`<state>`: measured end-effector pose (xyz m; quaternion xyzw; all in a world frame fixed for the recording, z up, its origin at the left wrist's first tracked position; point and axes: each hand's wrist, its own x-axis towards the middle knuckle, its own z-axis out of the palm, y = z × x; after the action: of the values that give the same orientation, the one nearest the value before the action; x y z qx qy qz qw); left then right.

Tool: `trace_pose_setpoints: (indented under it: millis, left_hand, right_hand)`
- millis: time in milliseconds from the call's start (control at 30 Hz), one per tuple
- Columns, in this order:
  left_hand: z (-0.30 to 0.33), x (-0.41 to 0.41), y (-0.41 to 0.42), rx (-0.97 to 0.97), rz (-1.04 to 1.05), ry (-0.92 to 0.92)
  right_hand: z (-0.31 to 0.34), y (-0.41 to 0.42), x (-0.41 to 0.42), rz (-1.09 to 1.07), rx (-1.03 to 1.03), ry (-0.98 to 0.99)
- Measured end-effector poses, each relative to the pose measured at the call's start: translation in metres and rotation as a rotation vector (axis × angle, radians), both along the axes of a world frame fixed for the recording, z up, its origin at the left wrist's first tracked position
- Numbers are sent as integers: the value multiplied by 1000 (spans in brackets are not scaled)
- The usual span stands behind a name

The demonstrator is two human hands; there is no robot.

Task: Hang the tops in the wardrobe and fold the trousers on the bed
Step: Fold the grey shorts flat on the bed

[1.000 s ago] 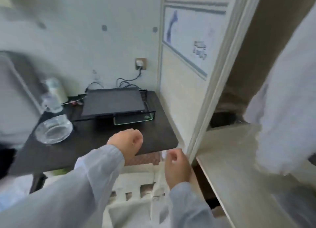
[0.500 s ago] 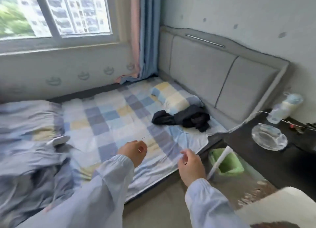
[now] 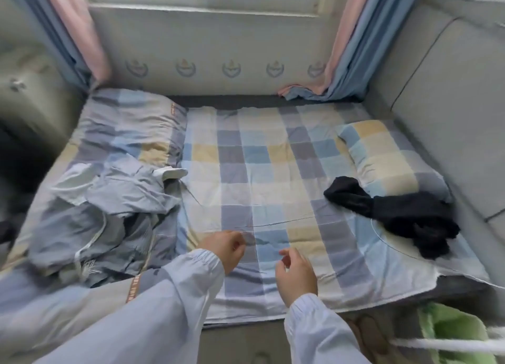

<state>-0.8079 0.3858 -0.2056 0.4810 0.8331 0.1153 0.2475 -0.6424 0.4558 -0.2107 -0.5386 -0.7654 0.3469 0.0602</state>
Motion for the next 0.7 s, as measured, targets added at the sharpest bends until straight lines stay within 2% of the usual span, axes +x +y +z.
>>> trace_pose_setpoints:
  millis: [233, 367, 533, 700]
  left_hand:
    - [-25, -90, -50, -48, 354, -92]
    - [-59, -172, -85, -166, 498, -136]
    - [-144, -318, -108, -212, 823, -208]
    - [-235, -435, -113, -276, 962, -222]
  right_hand:
    - [-24, 3, -139, 354, -37, -76]
    - [-60, -19, -223, 516, -83, -102]
    - [-137, -26, -327, 598, -80, -156]
    - [-203, -20, -425, 635, -121, -162]
